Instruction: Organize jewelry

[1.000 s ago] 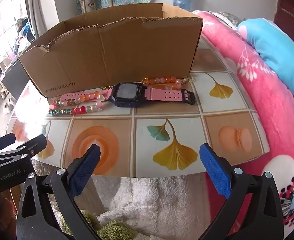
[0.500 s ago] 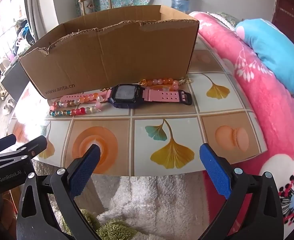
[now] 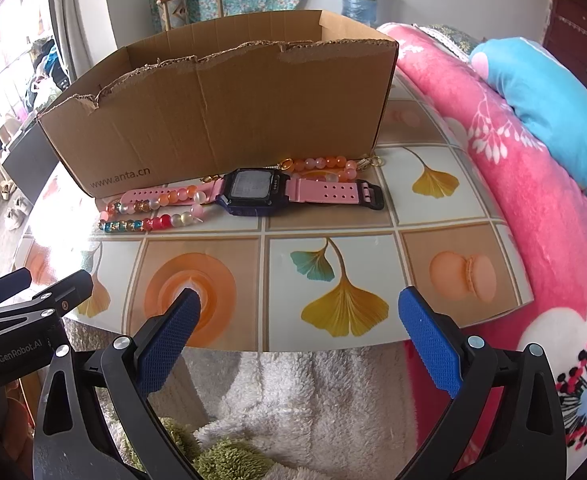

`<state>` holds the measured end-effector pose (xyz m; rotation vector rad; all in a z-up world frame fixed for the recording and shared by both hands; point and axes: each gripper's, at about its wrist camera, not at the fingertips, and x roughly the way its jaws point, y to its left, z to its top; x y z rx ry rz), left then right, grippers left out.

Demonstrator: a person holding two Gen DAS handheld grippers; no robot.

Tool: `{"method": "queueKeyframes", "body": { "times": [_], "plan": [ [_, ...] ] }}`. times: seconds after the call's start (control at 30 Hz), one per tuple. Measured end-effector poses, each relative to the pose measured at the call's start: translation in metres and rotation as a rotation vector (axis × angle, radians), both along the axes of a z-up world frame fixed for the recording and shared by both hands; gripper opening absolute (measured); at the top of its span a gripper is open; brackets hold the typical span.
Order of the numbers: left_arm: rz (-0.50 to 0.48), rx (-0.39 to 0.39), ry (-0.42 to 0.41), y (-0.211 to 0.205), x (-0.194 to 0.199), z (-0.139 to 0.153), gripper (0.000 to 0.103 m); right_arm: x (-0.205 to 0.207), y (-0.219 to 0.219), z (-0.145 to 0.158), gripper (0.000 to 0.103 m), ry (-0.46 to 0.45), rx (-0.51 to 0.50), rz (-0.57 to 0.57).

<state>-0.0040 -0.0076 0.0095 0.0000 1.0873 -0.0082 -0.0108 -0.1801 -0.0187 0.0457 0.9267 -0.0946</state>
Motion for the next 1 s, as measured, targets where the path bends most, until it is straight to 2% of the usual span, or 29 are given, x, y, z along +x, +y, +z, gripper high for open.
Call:
{"method": "queueKeyframes", "body": {
  "times": [1.0],
  "plan": [
    [-0.003, -0.01, -0.005, 0.011, 0.0, -0.005, 0.097, -0.004, 0.005, 0.001, 0.096, 0.01, -0.018, -0.013]
  ]
}}
